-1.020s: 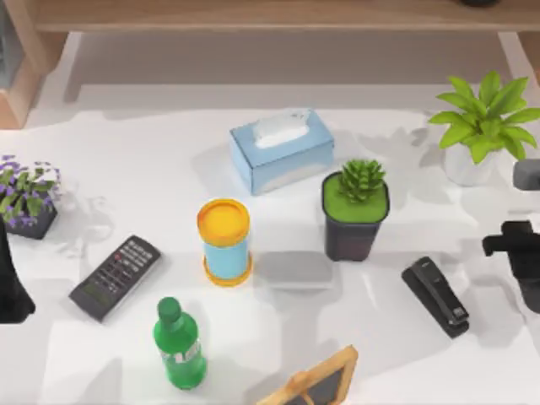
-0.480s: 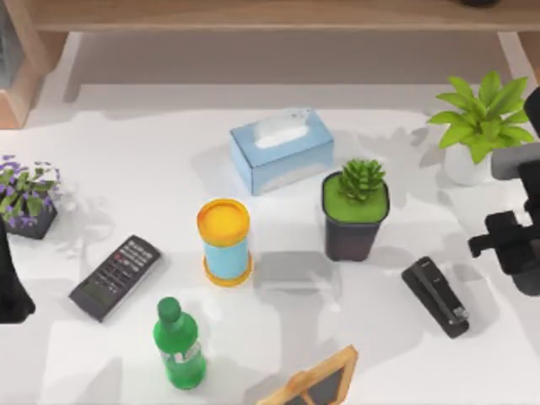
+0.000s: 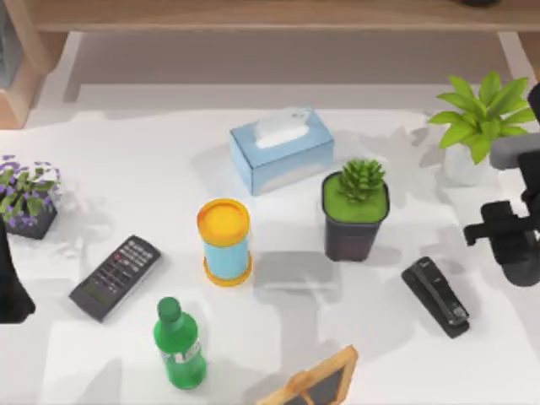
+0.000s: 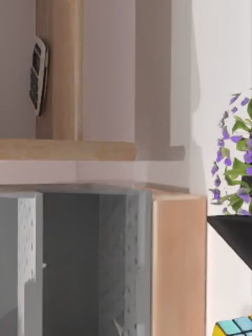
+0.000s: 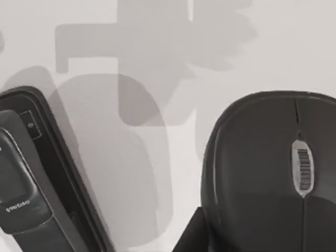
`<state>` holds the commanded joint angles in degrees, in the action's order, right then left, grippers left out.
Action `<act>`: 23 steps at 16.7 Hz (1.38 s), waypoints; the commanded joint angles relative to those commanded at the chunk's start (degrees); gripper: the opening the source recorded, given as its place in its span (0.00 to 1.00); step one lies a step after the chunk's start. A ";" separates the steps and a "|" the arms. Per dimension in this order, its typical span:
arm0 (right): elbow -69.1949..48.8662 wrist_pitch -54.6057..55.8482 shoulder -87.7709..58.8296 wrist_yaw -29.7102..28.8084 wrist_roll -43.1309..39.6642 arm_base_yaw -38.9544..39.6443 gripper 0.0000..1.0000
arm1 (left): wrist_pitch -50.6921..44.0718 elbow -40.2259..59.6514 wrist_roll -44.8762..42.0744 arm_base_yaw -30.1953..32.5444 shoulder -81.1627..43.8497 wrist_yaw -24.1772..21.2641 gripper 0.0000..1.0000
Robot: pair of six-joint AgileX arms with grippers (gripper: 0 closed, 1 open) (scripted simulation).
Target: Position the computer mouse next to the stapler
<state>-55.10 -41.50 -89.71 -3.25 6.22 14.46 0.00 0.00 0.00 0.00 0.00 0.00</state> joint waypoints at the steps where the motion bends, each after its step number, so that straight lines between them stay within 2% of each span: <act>1: 0.21 -0.07 -0.52 0.46 0.57 -0.74 0.00 | 0.00 0.00 0.00 0.00 0.00 0.00 1.00; 6: 2.16 -0.88 -4.56 2.18 2.98 -4.16 0.00 | 0.00 0.00 0.00 0.00 0.00 0.00 1.00; 11: 2.44 -0.93 -4.85 2.24 3.06 -4.29 0.00 | 0.00 0.00 0.00 0.00 0.00 0.00 1.00; 23: 2.44 -0.93 -4.85 2.24 3.06 -4.29 0.90 | 0.00 0.00 0.00 0.00 0.00 0.00 1.00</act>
<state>-52.66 -42.43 -94.56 -1.02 9.27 10.16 0.00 0.00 0.00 0.00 0.00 0.00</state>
